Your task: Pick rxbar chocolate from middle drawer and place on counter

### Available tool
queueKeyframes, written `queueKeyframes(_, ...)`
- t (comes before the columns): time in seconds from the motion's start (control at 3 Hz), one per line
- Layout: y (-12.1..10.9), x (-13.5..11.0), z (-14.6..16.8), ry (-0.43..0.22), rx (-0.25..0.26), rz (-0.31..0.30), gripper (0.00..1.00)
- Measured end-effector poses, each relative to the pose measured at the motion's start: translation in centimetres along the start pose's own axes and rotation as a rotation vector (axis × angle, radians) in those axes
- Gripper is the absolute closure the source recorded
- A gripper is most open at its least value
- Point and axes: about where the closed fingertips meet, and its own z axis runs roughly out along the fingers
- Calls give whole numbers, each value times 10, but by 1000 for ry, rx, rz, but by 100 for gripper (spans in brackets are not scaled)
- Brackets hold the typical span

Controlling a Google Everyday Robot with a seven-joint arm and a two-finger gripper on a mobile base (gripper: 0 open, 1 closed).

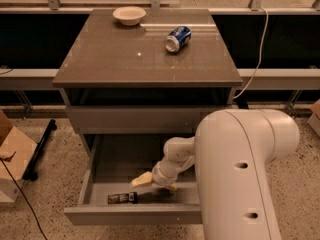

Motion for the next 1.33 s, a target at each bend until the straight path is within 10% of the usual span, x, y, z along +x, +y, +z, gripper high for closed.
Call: queueKeyframes(1.33,17,14,-27,-68,-24,-58,85)
